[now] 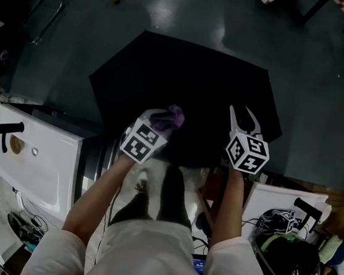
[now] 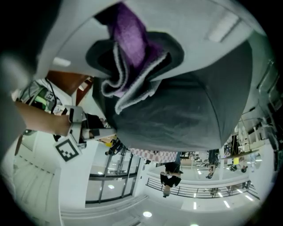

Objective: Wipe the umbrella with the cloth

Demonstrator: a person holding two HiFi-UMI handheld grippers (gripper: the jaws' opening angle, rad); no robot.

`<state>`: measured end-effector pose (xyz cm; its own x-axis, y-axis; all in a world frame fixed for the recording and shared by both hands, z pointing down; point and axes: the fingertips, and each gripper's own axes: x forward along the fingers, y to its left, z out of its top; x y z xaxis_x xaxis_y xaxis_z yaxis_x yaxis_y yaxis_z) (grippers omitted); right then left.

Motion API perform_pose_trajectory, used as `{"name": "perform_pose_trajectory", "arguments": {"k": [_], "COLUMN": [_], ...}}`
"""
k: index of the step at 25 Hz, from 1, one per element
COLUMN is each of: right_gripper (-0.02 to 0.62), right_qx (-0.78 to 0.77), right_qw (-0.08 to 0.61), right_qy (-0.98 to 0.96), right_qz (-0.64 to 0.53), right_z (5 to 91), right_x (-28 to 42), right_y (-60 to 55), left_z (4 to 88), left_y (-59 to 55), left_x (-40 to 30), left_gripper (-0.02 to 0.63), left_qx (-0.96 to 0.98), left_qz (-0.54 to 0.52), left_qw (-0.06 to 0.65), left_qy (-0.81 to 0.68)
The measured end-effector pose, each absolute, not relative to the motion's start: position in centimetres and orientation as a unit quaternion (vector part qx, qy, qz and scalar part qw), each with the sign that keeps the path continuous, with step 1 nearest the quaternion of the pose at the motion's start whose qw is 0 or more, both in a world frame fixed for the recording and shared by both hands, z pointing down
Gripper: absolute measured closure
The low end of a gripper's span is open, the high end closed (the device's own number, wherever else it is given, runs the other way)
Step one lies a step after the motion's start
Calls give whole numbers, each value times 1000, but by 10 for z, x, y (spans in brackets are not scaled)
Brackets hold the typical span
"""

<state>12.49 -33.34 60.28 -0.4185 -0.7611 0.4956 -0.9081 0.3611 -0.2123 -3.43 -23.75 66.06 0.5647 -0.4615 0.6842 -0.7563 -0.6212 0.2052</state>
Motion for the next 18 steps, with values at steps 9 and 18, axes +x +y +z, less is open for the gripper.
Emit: {"name": "perform_pose_trajectory", "arguments": {"k": [9, 18], "right_gripper": [433, 431], "right_qx": [528, 528], "right_qw": [150, 145], "right_qy": [-802, -802], "right_qz": [234, 238], "right_z": [609, 611], "right_x": [129, 131], "right_y": [-325, -319], "left_z": [709, 745], "left_y": [-199, -152], "left_x": [-25, -7], "left_gripper": [469, 468], "left_qx": [840, 830], "left_qz": [317, 334], "left_qw": [276, 328], "left_qy": [-344, -302]}}
